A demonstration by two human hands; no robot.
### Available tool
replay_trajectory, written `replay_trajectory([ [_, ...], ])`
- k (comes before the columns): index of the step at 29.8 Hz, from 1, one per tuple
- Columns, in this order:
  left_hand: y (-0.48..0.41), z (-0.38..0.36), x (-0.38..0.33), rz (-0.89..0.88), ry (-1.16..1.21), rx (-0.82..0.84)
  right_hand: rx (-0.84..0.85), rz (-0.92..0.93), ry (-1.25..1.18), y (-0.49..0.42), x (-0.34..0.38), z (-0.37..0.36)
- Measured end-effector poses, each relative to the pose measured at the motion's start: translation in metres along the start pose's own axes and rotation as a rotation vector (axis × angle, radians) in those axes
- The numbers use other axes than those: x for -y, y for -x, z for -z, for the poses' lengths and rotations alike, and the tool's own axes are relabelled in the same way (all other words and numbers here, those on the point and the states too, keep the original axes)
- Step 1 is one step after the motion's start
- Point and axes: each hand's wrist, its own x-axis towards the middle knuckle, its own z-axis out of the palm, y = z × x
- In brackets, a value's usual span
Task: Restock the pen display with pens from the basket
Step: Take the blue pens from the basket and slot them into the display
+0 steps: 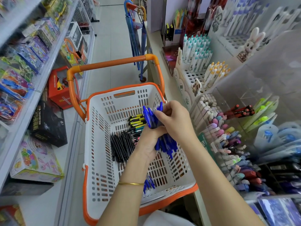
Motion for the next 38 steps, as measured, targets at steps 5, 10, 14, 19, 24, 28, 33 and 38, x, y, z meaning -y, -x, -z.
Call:
replay_trajectory([
  [5,0.001,-0.002,0.001,0.103,0.158,0.079,-0.024,-0.121,-0.124,-0.003,-0.008,0.004],
  [10,-0.001,0.0,0.003,0.179,0.259,0.083,-0.065,-0.18,-0.326,-0.002,-0.013,0.006],
  [14,-0.004,0.003,0.006,0.21,0.298,0.052,-0.073,-0.196,-0.431,0.0,-0.012,0.005],
  [19,-0.005,0.004,0.007,0.226,0.315,0.029,-0.163,-0.16,-0.539,0.003,-0.014,0.004],
  [24,-0.006,0.006,0.004,0.249,0.357,0.037,-0.35,-0.101,-0.667,0.011,-0.01,0.008],
  [28,-0.008,0.01,0.005,0.257,0.415,-0.009,-0.532,-0.18,-0.934,0.013,-0.011,0.013],
  [33,-0.01,0.008,0.005,0.235,0.491,-0.028,-0.526,-0.131,-0.75,0.027,-0.017,-0.001],
  [38,-0.008,0.003,0.003,0.185,0.527,-0.058,-0.411,-0.029,-0.439,0.041,-0.026,-0.016],
])
